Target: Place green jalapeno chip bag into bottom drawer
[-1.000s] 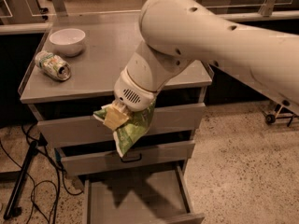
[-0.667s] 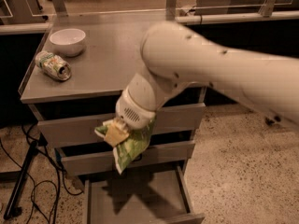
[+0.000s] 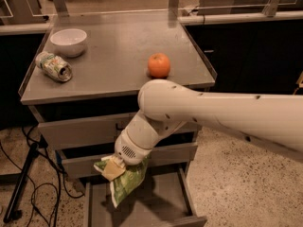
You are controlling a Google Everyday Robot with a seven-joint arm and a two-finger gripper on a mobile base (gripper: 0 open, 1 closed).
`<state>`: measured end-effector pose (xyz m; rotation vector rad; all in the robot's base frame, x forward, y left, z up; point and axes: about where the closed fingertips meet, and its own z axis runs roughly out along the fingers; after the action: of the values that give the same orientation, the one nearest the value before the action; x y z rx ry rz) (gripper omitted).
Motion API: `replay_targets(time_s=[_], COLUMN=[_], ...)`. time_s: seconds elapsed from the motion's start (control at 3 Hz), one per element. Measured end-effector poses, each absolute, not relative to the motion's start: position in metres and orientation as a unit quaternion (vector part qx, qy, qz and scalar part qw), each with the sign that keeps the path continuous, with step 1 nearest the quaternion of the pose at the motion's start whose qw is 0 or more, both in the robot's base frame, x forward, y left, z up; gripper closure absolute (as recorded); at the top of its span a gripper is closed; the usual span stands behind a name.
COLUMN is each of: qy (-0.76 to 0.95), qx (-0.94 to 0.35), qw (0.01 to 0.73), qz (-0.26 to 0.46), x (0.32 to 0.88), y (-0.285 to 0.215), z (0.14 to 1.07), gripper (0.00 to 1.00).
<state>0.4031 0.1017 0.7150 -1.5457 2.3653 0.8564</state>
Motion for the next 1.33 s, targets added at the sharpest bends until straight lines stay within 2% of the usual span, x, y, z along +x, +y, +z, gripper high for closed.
replay_targets(time_s=[0.67,1.0,1.33], qy=[0.797,0.805,0.826], qx=[-0.518,-0.499,-0.461], qw=[0.085,0.077,0.072], qz=[0.298,0.312,0.317], x=[0.399,0.396,0.404], y=[0.105,0.111,0.122], z=[0.703,0.673,0.603], gripper=[1.00,1.00,1.00])
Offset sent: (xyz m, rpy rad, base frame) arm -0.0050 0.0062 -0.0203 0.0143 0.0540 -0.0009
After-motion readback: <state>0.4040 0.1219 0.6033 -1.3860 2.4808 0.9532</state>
